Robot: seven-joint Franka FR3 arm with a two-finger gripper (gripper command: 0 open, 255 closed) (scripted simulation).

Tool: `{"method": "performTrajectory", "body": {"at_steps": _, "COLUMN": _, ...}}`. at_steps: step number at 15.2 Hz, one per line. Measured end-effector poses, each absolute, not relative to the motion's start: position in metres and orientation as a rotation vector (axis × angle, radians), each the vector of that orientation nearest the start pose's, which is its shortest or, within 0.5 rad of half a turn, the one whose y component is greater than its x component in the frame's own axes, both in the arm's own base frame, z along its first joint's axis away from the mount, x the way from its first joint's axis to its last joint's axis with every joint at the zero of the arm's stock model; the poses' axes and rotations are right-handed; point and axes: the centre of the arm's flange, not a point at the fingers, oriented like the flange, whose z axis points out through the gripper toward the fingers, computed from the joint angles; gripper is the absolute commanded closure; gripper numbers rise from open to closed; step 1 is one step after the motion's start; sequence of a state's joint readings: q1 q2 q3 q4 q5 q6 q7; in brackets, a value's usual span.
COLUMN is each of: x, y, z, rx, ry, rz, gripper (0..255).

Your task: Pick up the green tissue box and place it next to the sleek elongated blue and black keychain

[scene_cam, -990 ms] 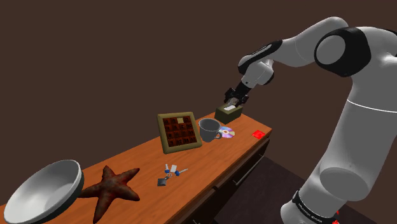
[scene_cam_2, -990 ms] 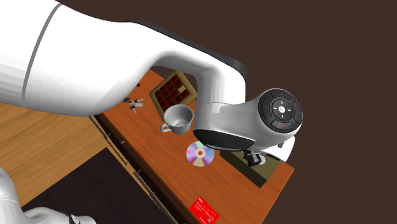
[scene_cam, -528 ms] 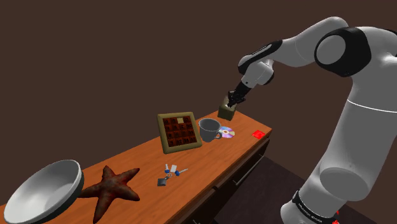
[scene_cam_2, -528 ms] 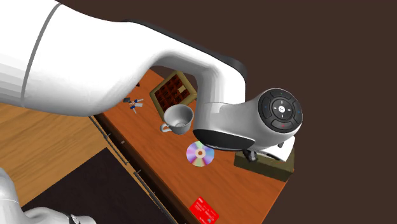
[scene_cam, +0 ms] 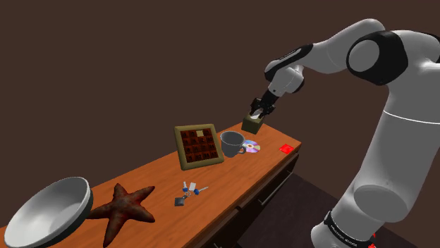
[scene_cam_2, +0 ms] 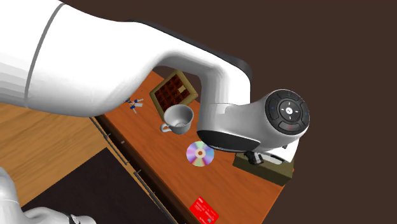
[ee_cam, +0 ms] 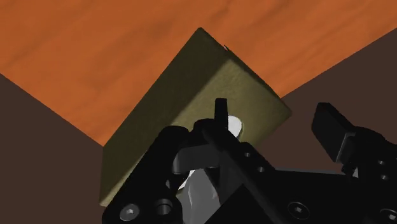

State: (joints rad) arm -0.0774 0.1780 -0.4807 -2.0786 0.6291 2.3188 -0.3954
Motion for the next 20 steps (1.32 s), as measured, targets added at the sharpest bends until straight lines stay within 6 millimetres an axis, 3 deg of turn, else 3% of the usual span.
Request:
{"method": "performTrajectory", "body": {"at_steps": 4, "x": 0.515, "y": -0.342, "z": 0.384, "rx": -2.747, "ry": 0.496, "rz": -0.329, "gripper": 0}}
{"method": "performTrajectory", "body": {"at_steps": 6, "x": 0.52, "y": -0.357, "z": 0.391, "rx": -2.756, "ry": 0.397, "rz": -0.311, "gripper": 0}}
{"method": "performTrajectory", "body": {"at_steps": 13, "x": 0.531, "y": -0.352, "z": 0.363, "rx": -2.758, "ry": 0.359, "rz": -0.303, "gripper": 0}}
{"method": "performTrajectory", "body": {"at_steps": 19, "x": 0.531, "y": -0.351, "z": 0.359, "rx": -2.758, "ry": 0.359, "rz": -0.303, "gripper": 0}}
{"method": "performTrajectory", "body": {"at_steps": 20, "x": 0.531, "y": -0.351, "z": 0.359, "rx": -2.758, "ry": 0.359, "rz": -0.303, "gripper": 255}}
